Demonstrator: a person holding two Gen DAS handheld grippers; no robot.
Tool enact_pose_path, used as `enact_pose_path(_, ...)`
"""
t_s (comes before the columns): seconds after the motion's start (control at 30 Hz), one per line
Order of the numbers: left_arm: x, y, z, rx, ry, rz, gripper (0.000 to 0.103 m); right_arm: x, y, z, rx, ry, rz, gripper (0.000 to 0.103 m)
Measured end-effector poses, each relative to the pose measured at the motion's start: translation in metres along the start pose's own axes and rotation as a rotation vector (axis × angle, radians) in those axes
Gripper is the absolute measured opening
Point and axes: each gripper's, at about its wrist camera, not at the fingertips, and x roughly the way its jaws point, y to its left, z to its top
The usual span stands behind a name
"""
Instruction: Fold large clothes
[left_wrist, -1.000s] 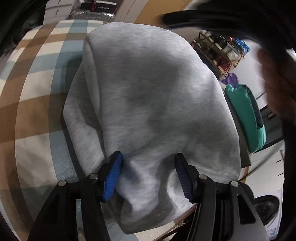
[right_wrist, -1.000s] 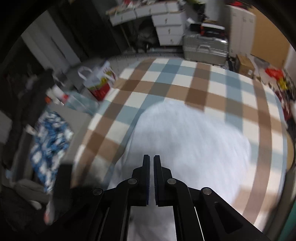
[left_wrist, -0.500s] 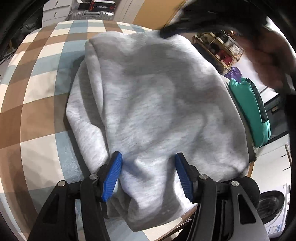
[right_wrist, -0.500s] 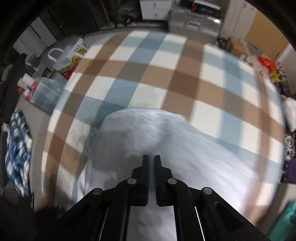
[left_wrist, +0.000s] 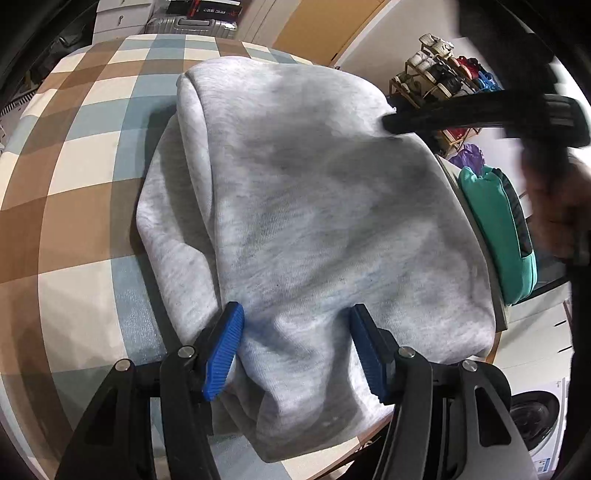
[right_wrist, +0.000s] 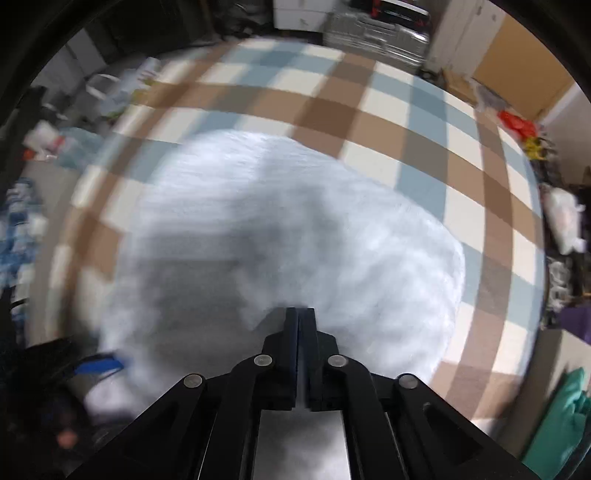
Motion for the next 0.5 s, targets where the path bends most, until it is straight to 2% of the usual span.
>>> enact_pose_path(0.07, -0.001, 0.002, -0.001, -0.001, 0.004, 0.002, 0.054, -0.035, 0.010, -0.014, -0.021, -0.041, 0.102, 0.005)
enact_pose_path(0.1, 0.000, 0.001, -0.002, -0.003, 0.006, 0.002, 0.054, -0.042, 0.019, -0.021, -0.046, -0.031, 0.133, 0.008)
enact_pose_path(0.13, 0.000, 0.002, -0.002, -0.006, 0.009, 0.001, 0.054, -0.044, 0.029, -0.030, -0.079, -0.001, 0.155, 0.024)
enact_pose_path(0.2, -0.001, -0.001, -0.006, -0.006, 0.011, 0.005, 0.054, -0.035, 0.050, -0.052, -0.133, 0.063, 0.129, 0.050)
enact_pose_path(0.27, 0.000, -0.002, -0.007, -0.007, 0.011, 0.010, 0.054, -0.008, 0.069, -0.071, -0.196, 0.137, 0.149, 0.050)
enact_pose_path(0.33, 0.006, -0.008, -0.003, -0.001, 0.008, 0.022, 0.054, 0.012, 0.075, -0.079, -0.200, 0.102, 0.104, 0.050)
enact_pose_path(0.43, 0.007, -0.010, -0.002, 0.014, 0.005, 0.027, 0.054, 0.023, 0.080, -0.075, -0.145, 0.031, 0.110, 0.049)
enact_pose_path(0.47, 0.008, -0.008, -0.001, 0.011, 0.004, 0.024, 0.054, 0.023, 0.079, -0.074, -0.124, 0.023, 0.112, 0.048)
enact_pose_path(0.5, 0.008, -0.007, -0.001, 0.005, 0.003, 0.017, 0.054, 0.021, 0.077, -0.074, -0.112, 0.017, 0.114, 0.040)
